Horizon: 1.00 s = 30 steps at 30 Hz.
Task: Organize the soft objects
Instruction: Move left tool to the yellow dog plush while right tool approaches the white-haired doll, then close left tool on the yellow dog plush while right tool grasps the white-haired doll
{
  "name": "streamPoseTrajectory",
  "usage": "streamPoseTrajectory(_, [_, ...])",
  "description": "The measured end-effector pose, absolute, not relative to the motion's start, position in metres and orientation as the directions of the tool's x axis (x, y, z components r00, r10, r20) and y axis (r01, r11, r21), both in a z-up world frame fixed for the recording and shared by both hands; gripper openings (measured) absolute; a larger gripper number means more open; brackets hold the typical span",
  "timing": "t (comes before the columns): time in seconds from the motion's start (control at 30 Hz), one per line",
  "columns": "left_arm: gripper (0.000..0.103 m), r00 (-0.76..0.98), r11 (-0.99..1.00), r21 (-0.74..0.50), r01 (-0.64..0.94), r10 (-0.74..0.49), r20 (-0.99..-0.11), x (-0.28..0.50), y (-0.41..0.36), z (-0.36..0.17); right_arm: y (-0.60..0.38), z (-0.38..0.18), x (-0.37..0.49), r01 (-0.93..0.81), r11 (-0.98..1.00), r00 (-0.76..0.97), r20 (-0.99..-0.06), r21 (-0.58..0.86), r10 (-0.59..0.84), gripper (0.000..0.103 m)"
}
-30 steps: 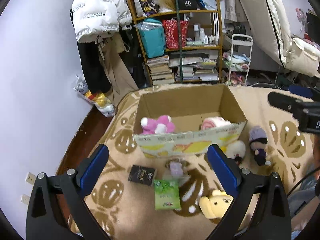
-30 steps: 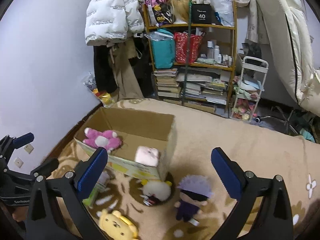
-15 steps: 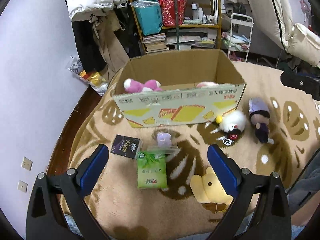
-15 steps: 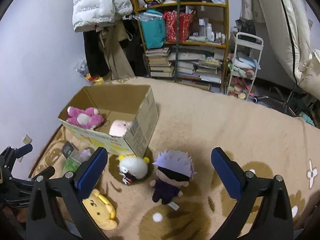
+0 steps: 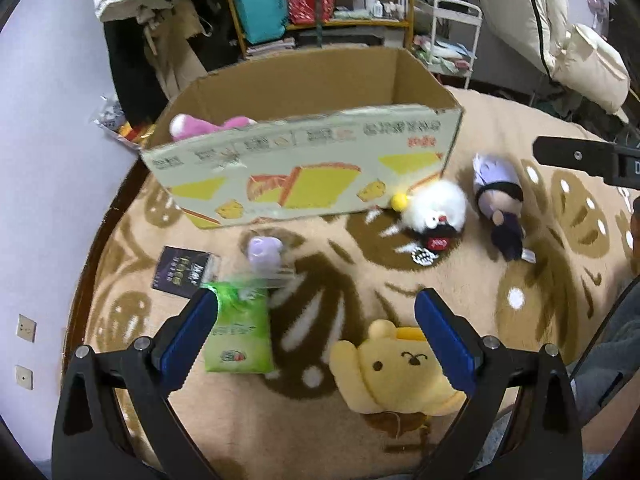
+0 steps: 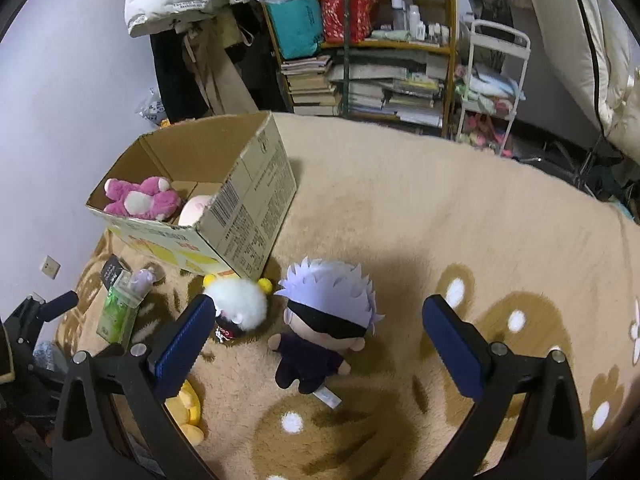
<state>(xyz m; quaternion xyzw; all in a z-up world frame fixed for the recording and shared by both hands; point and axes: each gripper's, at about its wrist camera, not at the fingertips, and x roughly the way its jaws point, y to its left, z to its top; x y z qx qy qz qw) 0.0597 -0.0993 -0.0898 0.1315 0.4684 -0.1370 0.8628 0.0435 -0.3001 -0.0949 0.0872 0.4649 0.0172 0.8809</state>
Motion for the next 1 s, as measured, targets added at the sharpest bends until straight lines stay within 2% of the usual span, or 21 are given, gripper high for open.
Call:
streamPoseTrajectory(0.33, [0.098, 0.41, 0.897, 0.058, 0.438, -0.141, -0.901, 0.054, -0.119, -0.117, -0.29, -0.118, 0.051, 0.031, 0.99, 0.506, -0.856, 0.141, 0.106, 0.103])
streamPoseTrajectory(0.63, [0.098, 0.295, 0.843, 0.024, 0.537, -0.161, -0.942, 0.04, -0.142, -0.14, -0.303, -0.145, 0.062, 0.082, 0.984, 0.447, -0.888, 0.158, 0.106, 0.103])
streamPoseTrajectory(0.8, [0.098, 0.27, 0.838, 0.024, 0.544, -0.148, -0.952, 0.035, -0.147, -0.148, -0.307, -0.161, 0.07, 0.083, 0.988, 0.404, -0.91, 0.133, 0.089, 0.103])
streamPoseTrajectory(1.0, [0.098, 0.232, 0.845, -0.004, 0.535, -0.152, -0.961, 0.034, -0.144, -0.154, -0.309, -0.171, 0.077, 0.079, 0.983, 0.369, -0.921, 0.167, 0.126, 0.103])
